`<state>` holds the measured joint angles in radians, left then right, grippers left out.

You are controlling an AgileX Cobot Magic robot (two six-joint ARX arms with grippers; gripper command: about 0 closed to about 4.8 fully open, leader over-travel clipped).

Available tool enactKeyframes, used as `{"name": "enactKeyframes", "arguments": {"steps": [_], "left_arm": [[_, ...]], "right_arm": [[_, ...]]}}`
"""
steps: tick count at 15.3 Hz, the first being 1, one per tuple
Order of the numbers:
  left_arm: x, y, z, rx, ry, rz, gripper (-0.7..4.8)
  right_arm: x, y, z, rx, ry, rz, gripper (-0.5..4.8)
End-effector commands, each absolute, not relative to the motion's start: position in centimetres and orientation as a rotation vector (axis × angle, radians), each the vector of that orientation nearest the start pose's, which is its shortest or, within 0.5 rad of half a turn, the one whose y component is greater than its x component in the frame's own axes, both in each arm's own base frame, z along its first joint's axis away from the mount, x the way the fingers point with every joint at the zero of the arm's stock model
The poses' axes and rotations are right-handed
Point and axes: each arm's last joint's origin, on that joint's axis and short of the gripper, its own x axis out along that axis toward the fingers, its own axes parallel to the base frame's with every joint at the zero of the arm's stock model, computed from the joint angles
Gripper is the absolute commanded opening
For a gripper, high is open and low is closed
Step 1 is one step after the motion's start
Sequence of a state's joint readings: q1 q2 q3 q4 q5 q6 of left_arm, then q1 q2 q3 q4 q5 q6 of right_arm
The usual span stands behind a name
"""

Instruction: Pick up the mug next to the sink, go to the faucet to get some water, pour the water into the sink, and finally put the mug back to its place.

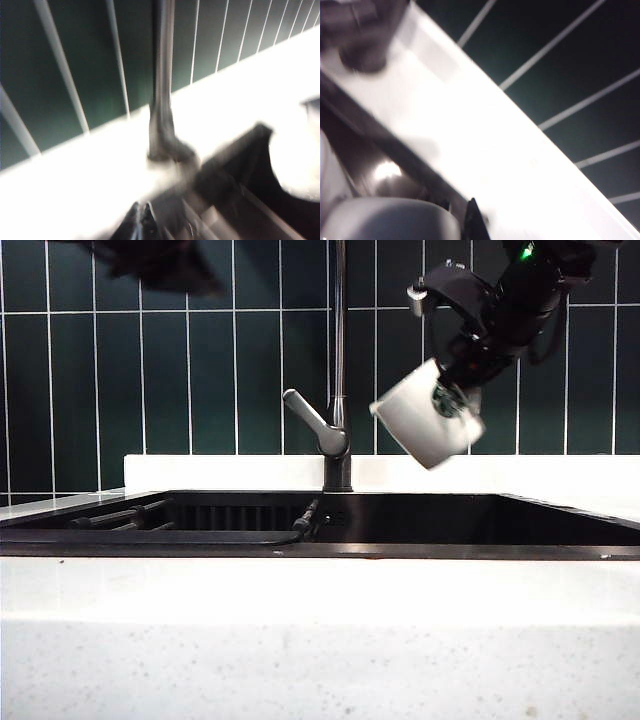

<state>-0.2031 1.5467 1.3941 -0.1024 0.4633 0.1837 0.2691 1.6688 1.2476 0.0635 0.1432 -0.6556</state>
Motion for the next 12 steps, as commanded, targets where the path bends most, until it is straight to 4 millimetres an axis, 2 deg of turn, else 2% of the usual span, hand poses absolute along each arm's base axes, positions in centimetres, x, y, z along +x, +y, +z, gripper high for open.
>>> {"name": "enactKeyframes", "arguments": {"steps": [1,3,8,12], "left_arm": [[30.5,-7.7,34.3,0.138,0.22,-0.69,-0.06],[27.6,-7.1,32.1,0.099,0.273,-0.688,-0.06],[22.5,-5.9,28.6,0.052,0.274,-0.637,-0.06],[20.0,-5.4,26.2,-0.008,0.28,-0.61,-0.06]], "right_arm": [[36.4,9.3,31.5,-0.716,0.206,0.164,-0.01],[36.2,9.0,31.8,-0.765,0.224,0.11,-0.01],[36.1,8.9,31.4,-0.832,0.281,0.075,-0.01],[36.1,8.6,31.4,-0.906,0.313,-0.002,-0.01]]}}
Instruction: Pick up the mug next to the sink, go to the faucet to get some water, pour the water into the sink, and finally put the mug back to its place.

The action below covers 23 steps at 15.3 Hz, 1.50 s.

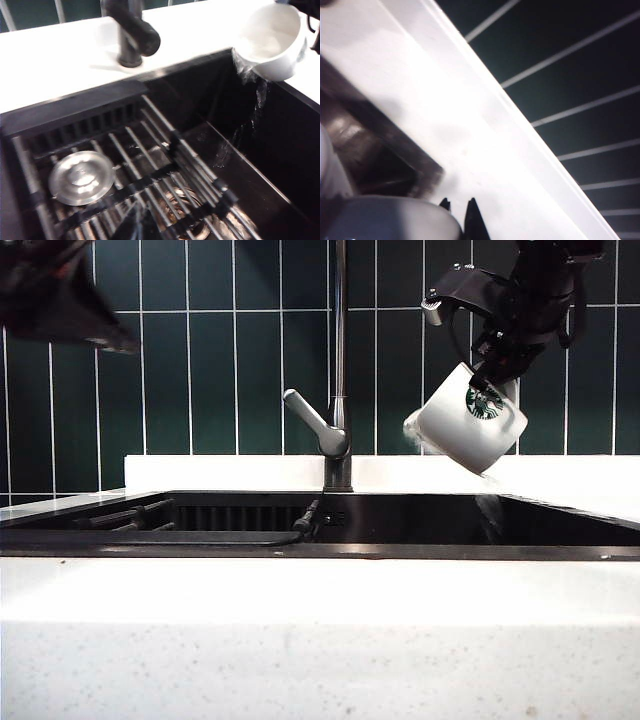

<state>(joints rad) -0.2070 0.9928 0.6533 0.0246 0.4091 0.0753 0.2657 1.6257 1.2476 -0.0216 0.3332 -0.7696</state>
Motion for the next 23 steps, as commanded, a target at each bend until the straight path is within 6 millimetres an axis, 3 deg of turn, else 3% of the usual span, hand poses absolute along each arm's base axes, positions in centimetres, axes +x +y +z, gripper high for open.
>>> {"name": "enactKeyframes", "arguments": {"steps": [1,5,8,14,17,18,23], "left_arm": [[19.7,-5.3,25.7,-0.023,0.291,-0.608,-0.06],[19.7,-5.3,25.5,-0.029,0.284,-0.608,-0.06],[19.7,-5.3,25.7,-0.027,0.267,-0.608,-0.06],[19.6,-5.3,25.7,-0.112,0.291,-0.596,-0.06],[19.2,-5.3,25.9,-0.135,0.286,-0.6,-0.06],[18.9,-5.2,25.7,-0.135,0.299,-0.597,-0.06],[16.5,-4.6,24.3,-0.141,0.27,-0.57,-0.06]], "right_arm": [[36.1,8.6,31.5,-0.97,0.313,0.01,-0.01],[36.0,9.1,31.4,-1.21,0.3,0.079,-0.01],[35.9,9.9,31.8,-1.57,0.216,0.158,-0.01],[35.8,10.8,32.7,-1.717,0.104,0.13,-0.02],[35.2,12.7,32.6,-1.723,0.023,0.221,-0.01],[34.8,13.8,32.4,-1.755,-0.013,0.271,-0.01],[34.4,14.8,32.2,-1.736,-0.009,0.298,-0.01]]}}
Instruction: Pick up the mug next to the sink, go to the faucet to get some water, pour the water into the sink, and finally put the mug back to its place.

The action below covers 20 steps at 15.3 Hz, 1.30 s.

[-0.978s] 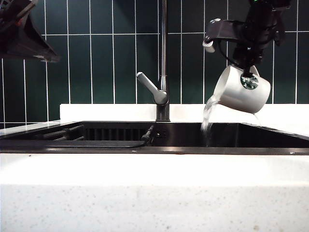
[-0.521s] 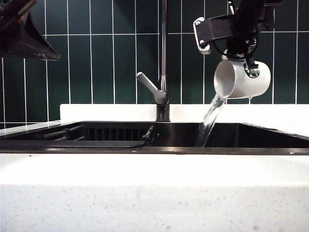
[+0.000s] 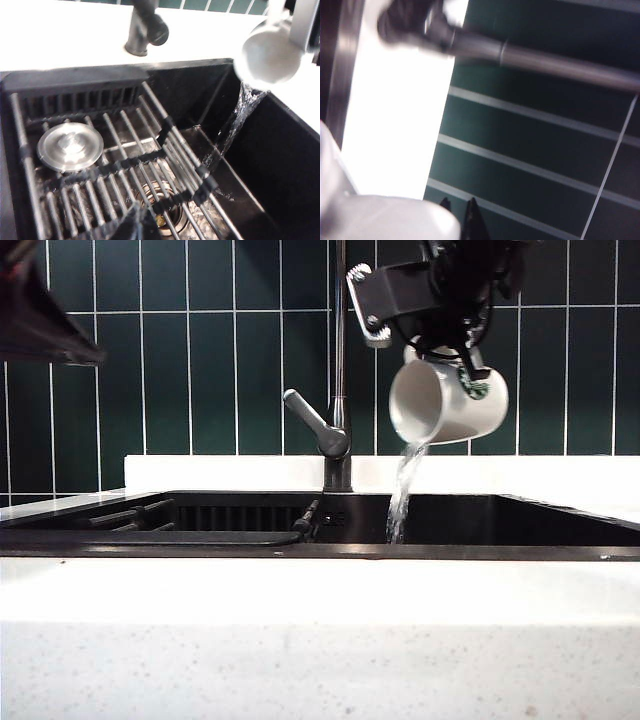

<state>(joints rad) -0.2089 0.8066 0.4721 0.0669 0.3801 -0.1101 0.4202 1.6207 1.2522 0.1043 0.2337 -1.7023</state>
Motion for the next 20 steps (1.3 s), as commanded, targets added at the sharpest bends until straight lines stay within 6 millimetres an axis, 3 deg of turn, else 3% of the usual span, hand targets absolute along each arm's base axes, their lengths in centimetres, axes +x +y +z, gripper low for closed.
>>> {"name": "enactKeyframes", "arguments": {"steps": [1,5,9,11,17,20], "left_arm": [[15.9,-4.5,24.0,-0.158,0.258,-0.569,-0.06],[14.1,-4.1,23.4,-0.166,0.197,-0.573,-0.06],[13.9,-3.9,23.7,-0.162,0.171,-0.532,-0.06],[14.0,-3.9,23.8,-0.16,0.156,-0.523,-0.06],[14.0,-3.9,23.7,-0.161,0.165,-0.516,-0.06],[14.0,-3.9,23.7,-0.16,0.164,-0.514,-0.06]], "right_arm": [[34.4,14.7,32.2,-1.676,0.014,0.294,-0.01],[34.9,13.2,31.8,-1.232,0.155,0.208,-0.01],[35.4,10.5,30.6,-0.815,0.323,0.202,-0.01],[35.8,9.1,30.5,-0.691,0.339,0.186,-0.01],[37.0,1.9,30.6,-0.335,0.367,0.037,-0.01],[36.3,-1.5,29.5,-0.206,0.313,-0.071,-0.01]]}}
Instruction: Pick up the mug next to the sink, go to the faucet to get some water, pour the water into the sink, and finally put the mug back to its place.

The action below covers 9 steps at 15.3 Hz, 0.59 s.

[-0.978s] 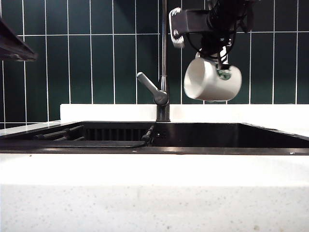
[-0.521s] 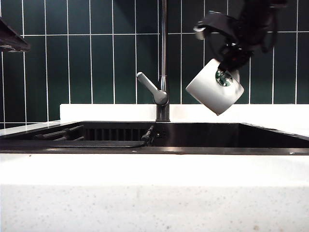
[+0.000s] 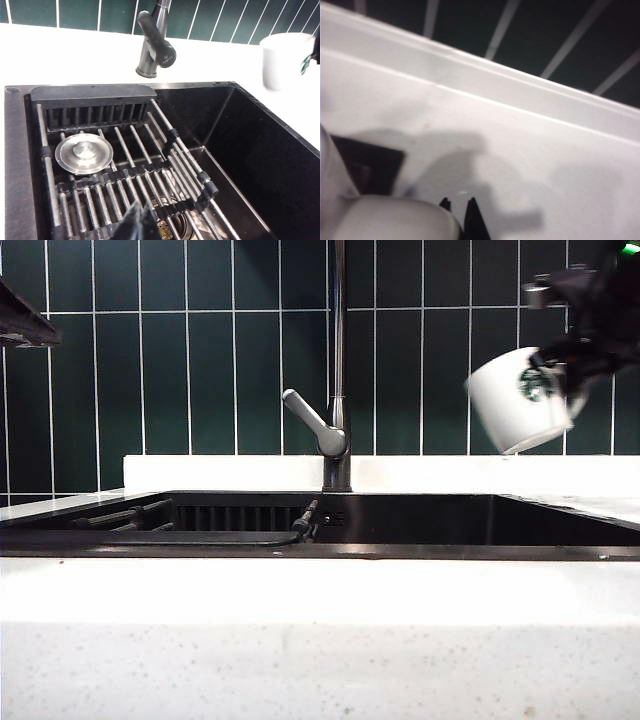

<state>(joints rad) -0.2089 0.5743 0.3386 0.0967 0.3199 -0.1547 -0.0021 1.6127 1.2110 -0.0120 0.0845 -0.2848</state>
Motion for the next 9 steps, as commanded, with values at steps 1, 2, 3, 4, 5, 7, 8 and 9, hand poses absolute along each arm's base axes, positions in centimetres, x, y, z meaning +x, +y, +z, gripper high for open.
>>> {"name": "enactKeyframes", "arguments": {"steps": [1,2,3,4,5,7,8,9], "left_arm": [[14.0,-3.9,23.7,-0.16,0.164,-0.512,-0.06],[14.0,-3.9,23.7,-0.16,0.164,-0.511,-0.06],[14.0,-3.9,23.7,-0.16,0.164,-0.511,-0.06],[14.0,-3.9,23.7,-0.16,0.164,-0.509,-0.06],[14.0,-3.9,23.7,-0.159,0.163,-0.507,-0.06],[14.0,-3.9,23.7,-0.156,0.162,-0.505,-0.06],[14.0,-3.9,23.7,-0.156,0.162,-0.505,-0.06],[14.0,-3.9,23.7,-0.155,0.163,-0.505,-0.06]], "right_arm": [[35.8,-2.3,28.8,-0.201,0.311,-0.094,-0.01],[34.9,-3.2,27.5,-0.19,0.299,-0.125,-0.01],[34.5,-3.5,26.9,-0.166,0.287,-0.14,-0.01],[33.9,-4.1,25.8,-0.1,0.264,-0.174,-0.01],[33.1,-4.9,24.0,-0.001,0.241,-0.237,-0.01],[32.0,-5.1,22.0,0.029,0.22,-0.263,-0.01],[31.5,-5.1,21.4,0.029,0.208,-0.269,-0.01],[31.2,-5.1,20.9,0.029,0.202,-0.269,-0.01]]}}
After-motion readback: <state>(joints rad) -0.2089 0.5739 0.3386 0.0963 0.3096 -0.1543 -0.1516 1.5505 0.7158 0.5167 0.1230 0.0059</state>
